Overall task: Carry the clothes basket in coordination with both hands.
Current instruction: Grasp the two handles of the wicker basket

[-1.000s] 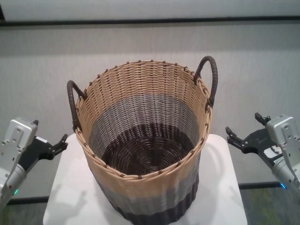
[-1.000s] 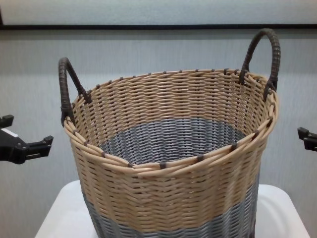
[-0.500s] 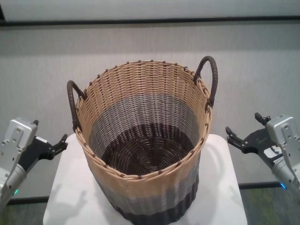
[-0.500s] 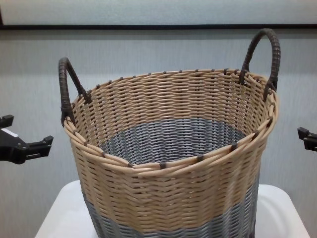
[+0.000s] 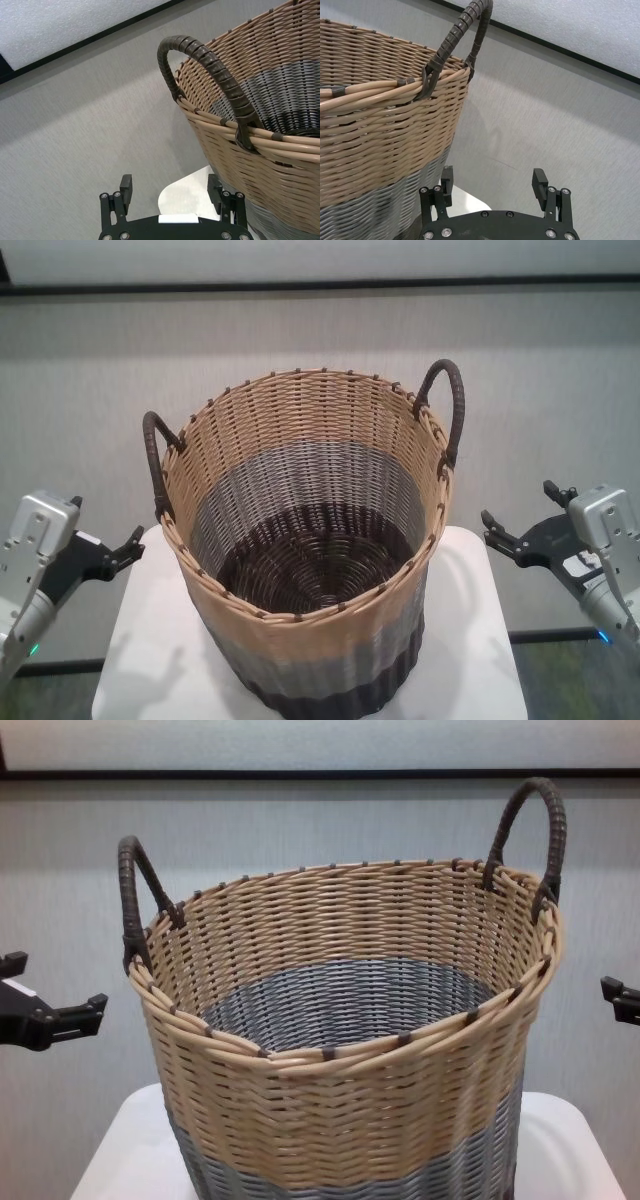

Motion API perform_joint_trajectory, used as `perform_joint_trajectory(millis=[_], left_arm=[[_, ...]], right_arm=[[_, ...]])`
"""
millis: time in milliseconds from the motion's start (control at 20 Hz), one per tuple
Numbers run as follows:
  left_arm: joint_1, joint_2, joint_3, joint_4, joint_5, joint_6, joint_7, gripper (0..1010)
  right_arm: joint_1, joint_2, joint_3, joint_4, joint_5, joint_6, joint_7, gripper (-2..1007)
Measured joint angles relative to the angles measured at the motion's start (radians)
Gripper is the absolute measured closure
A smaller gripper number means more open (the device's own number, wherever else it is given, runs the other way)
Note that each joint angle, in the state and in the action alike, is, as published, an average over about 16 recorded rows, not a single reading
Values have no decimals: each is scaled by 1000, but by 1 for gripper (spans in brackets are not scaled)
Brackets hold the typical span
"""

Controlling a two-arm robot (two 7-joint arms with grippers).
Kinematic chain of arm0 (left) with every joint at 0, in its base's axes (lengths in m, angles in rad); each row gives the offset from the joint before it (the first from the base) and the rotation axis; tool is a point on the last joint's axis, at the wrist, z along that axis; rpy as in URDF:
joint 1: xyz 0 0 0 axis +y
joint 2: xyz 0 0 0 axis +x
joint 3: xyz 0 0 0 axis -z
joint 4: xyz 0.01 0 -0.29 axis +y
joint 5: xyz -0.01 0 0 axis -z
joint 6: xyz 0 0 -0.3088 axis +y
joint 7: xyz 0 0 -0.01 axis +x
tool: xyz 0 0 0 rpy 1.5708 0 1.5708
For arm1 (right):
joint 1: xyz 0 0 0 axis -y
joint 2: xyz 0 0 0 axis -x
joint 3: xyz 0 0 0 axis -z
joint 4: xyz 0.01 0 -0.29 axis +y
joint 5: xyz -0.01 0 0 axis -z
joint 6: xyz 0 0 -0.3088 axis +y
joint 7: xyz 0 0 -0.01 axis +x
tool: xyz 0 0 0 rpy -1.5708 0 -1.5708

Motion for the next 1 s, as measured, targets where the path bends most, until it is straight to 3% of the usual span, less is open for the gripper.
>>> perform_joint_trajectory(millis=[600,1000], left_arm=[[3,5,-2,-6,0,9,-5,10],[14,46,-23,-44,-10,85,-46,10]], right_arm=[[-2,1,2,-3,-2,2,-1,2],[-20,31,22,-47,-15,36,3,2]])
